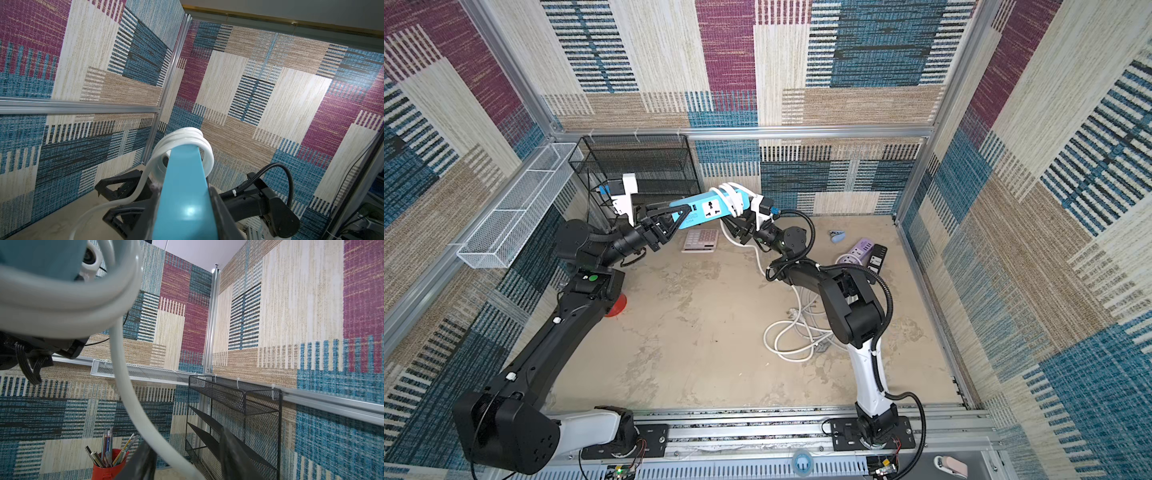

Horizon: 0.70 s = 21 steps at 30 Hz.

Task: Unwrap the cord wrapped around the power strip
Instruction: Unwrap the power cord from the power strip.

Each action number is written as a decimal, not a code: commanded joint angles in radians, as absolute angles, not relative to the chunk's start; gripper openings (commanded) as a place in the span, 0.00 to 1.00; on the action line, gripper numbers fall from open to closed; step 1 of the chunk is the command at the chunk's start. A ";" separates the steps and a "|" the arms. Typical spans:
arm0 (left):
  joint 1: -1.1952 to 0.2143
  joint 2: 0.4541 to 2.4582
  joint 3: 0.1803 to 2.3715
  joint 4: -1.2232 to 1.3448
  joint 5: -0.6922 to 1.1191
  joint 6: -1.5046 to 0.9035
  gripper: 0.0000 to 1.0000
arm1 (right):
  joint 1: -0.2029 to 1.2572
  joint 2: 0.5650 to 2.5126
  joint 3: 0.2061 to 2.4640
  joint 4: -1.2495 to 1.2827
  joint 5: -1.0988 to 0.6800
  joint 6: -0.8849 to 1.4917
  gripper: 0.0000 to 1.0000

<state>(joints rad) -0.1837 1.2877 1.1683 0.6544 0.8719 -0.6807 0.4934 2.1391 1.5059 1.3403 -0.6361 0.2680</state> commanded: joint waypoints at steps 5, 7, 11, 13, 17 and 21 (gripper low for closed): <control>-0.184 1.281 1.176 0.732 0.878 -0.686 0.00 | 0.493 2.123 1.499 1.307 -0.616 0.304 0.00; -0.184 1.282 1.176 0.729 0.878 -0.684 0.00 | 0.489 2.110 1.483 1.292 -0.617 0.301 0.00; -0.184 1.280 1.176 0.724 0.880 -0.678 0.00 | 0.450 2.072 1.468 1.238 -0.625 0.290 0.00; -0.184 1.284 1.176 0.725 0.881 -0.680 0.00 | 0.425 2.055 1.484 1.202 -0.644 0.282 0.00; -0.184 1.297 1.178 0.731 0.883 -0.691 0.00 | 0.378 2.034 1.567 1.081 -0.683 0.239 0.00; -0.185 1.311 1.177 0.731 0.881 -0.696 0.00 | 0.348 2.015 1.668 0.960 -0.716 0.175 0.00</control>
<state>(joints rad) -0.1844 1.3079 1.1683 0.6617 0.8711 -0.6838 0.3588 2.0373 1.6276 1.0618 -0.6888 0.2237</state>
